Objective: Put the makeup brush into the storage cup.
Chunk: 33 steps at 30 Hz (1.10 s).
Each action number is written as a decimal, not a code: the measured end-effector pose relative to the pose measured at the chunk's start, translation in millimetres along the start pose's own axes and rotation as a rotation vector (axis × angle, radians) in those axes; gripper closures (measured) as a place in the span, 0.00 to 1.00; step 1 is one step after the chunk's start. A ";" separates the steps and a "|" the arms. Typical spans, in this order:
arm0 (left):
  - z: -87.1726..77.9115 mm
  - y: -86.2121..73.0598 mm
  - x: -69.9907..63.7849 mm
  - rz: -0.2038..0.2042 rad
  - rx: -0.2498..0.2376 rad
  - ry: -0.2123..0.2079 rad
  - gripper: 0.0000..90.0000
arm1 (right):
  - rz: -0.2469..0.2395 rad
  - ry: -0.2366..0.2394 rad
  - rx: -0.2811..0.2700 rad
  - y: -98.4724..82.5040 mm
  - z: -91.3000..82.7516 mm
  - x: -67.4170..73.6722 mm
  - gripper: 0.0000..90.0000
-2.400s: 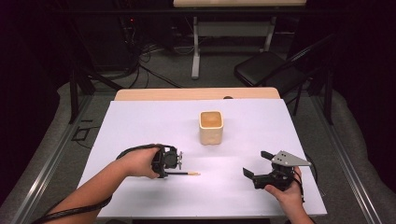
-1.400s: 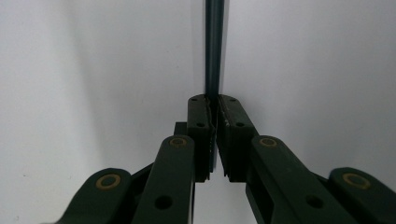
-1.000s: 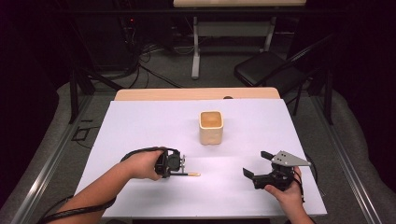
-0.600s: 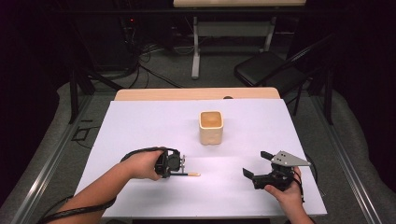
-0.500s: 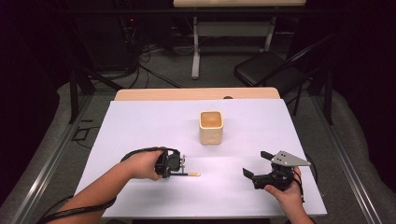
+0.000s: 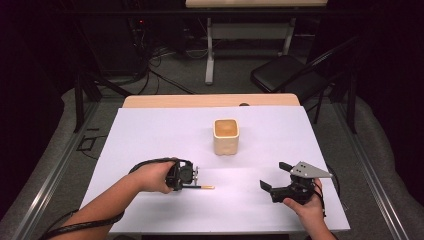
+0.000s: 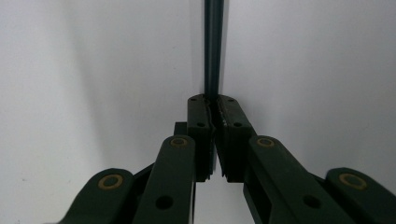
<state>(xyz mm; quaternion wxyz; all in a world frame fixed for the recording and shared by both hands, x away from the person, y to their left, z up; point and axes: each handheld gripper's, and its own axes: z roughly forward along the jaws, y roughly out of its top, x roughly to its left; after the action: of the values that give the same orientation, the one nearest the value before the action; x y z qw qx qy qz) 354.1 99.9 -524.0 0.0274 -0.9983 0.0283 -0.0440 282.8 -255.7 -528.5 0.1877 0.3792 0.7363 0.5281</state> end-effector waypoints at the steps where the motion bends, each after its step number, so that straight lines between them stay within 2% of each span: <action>1: 0.0 0.0 0.0 0.000 0.000 0.000 0.94 | 0.000 0.000 0.000 0.0 0.0 0.0 0.01; 9: -0.4 0.3 -0.9 0.016 0.004 0.008 0.94 | 0.000 -0.004 -0.004 0.1 -0.4 -0.8 0.01; 13: 0.0 -0.6 -1.4 0.013 -0.006 0.010 0.94 | 0.001 -0.005 -0.003 0.0 -0.4 -1.2 0.01; 33: -1.7 -1.8 -2.9 0.016 0.009 0.000 0.94 | 0.005 -0.007 -0.009 0.1 -0.6 -0.9 0.01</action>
<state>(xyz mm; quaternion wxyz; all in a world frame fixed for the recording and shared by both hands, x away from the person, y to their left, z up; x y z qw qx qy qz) 351.2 101.8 -522.4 0.0322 -0.9979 0.0362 -0.0440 283.1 -256.7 -528.3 0.1904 0.3820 0.7323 0.5307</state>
